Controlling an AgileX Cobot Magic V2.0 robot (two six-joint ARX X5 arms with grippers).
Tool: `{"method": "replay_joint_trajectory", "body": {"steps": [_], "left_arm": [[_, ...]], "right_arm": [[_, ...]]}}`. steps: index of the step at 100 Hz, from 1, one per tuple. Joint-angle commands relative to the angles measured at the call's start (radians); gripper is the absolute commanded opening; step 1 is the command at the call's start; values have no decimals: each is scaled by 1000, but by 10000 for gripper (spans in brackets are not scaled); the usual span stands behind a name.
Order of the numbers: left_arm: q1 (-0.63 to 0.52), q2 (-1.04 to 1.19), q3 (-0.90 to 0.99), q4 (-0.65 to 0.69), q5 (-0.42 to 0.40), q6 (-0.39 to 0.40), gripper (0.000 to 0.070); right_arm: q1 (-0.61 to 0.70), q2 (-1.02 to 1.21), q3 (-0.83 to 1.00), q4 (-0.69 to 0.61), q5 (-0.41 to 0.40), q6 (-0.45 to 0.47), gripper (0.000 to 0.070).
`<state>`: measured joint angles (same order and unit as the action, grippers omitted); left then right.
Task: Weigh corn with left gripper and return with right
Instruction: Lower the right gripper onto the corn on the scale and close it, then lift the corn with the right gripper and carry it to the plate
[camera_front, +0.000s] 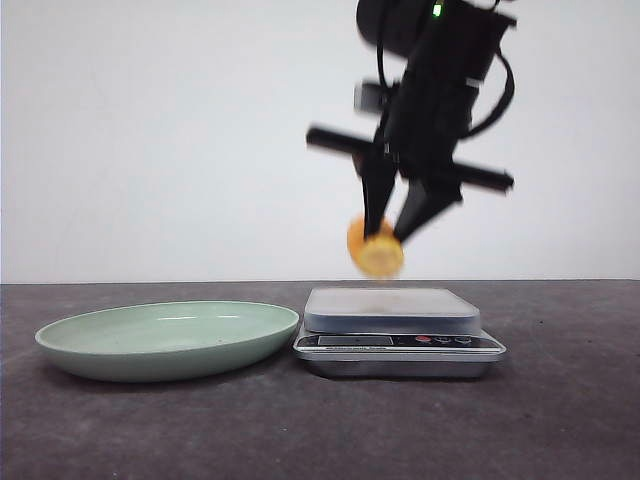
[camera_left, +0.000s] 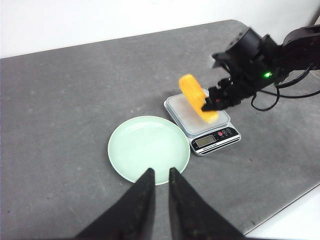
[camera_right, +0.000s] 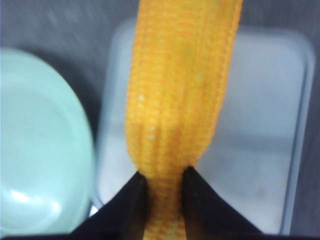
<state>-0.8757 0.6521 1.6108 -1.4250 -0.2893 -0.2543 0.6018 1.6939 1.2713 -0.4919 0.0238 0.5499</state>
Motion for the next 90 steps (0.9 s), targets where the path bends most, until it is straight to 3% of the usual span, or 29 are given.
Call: {"method": "replay_joint_trajectory", "body": {"steps": [1,28,70,90], "left_arm": [[-10,6,20,-47,-2,6,0],[-10,6,20,-47,-3,29,0],[-10,6,20,-47,-6,82,0],[-10,6,20,-47,-5,80,0]], "right_arm": [[11,-62,19,80,11,-8,0],[94,-206,31,405,-103,32,0],[221,-92,64,257,-97,82,0],[222,45,64,229,-191,180,0]]}}
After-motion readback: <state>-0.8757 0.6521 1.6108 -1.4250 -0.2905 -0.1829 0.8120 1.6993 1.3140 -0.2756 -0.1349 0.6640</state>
